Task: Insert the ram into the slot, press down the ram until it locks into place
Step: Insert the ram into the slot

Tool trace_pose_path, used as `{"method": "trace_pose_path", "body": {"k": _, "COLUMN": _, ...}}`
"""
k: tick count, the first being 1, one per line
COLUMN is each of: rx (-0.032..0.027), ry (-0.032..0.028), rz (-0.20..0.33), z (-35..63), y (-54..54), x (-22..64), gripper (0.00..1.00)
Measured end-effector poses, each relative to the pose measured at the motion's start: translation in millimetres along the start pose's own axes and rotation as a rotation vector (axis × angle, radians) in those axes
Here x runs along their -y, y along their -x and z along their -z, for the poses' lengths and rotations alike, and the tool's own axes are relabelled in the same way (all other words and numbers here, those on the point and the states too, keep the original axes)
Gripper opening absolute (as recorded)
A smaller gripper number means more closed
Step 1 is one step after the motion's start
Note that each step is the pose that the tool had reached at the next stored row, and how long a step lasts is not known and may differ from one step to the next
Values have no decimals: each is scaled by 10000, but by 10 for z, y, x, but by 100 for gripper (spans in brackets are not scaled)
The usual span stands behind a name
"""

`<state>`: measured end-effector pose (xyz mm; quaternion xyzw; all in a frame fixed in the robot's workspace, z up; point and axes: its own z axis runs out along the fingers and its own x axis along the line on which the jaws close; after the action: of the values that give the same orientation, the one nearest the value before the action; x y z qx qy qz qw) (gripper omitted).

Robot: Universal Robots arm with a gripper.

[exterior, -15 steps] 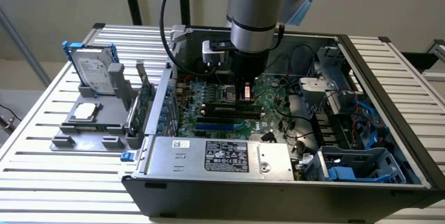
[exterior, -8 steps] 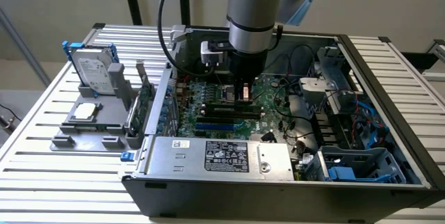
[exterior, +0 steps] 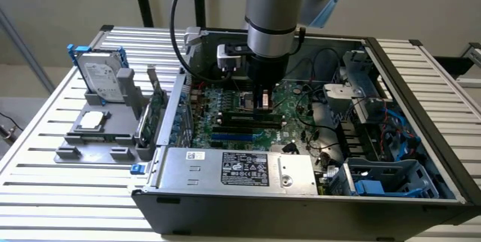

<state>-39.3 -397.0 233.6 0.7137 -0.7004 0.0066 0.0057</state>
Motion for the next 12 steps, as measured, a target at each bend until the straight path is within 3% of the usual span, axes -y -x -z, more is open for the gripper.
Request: {"method": "trace_pose_path", "body": {"k": 12, "rx": -17, "ry": -38, "rz": -33, "z": -20, "y": 6, "x": 0, "gripper": 13}}
